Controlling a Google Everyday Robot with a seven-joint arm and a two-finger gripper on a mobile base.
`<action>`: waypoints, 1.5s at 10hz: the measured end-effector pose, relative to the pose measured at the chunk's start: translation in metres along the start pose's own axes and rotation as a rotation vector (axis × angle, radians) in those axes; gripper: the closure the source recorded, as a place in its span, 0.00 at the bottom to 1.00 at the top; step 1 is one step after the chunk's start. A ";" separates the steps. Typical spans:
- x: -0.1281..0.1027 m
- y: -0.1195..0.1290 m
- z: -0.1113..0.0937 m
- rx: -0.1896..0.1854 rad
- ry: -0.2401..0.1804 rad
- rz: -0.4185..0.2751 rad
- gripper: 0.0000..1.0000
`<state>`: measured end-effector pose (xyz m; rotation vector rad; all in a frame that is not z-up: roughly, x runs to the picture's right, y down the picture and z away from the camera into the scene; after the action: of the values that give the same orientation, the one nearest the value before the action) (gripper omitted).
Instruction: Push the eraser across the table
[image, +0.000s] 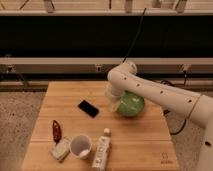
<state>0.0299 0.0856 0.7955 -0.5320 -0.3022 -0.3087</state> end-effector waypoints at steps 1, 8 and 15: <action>-0.001 -0.001 0.001 -0.001 -0.001 0.002 0.65; -0.014 -0.007 0.036 -0.024 -0.018 -0.025 0.98; -0.023 -0.020 0.069 -0.040 -0.036 -0.058 0.98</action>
<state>-0.0125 0.1105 0.8525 -0.5691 -0.3470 -0.3619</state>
